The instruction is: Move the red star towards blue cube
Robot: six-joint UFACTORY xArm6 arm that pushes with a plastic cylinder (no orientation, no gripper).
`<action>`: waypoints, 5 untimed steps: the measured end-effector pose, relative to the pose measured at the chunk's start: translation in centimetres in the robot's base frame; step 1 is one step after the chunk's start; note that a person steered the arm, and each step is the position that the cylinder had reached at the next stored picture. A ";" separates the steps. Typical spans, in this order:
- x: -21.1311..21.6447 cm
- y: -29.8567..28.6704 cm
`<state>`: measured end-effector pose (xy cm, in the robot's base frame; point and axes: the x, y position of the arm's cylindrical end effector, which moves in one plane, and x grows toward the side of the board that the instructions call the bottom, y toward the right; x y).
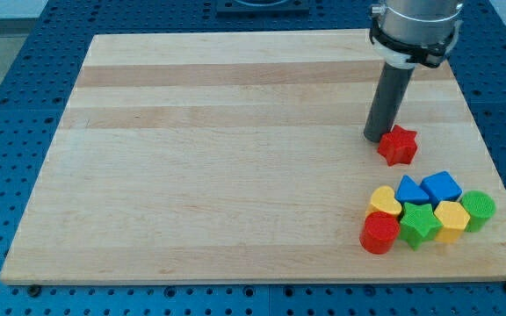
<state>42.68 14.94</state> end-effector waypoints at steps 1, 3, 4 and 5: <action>-0.4 0.3; -0.2 1.5; 0.1 1.8; 0.8 1.8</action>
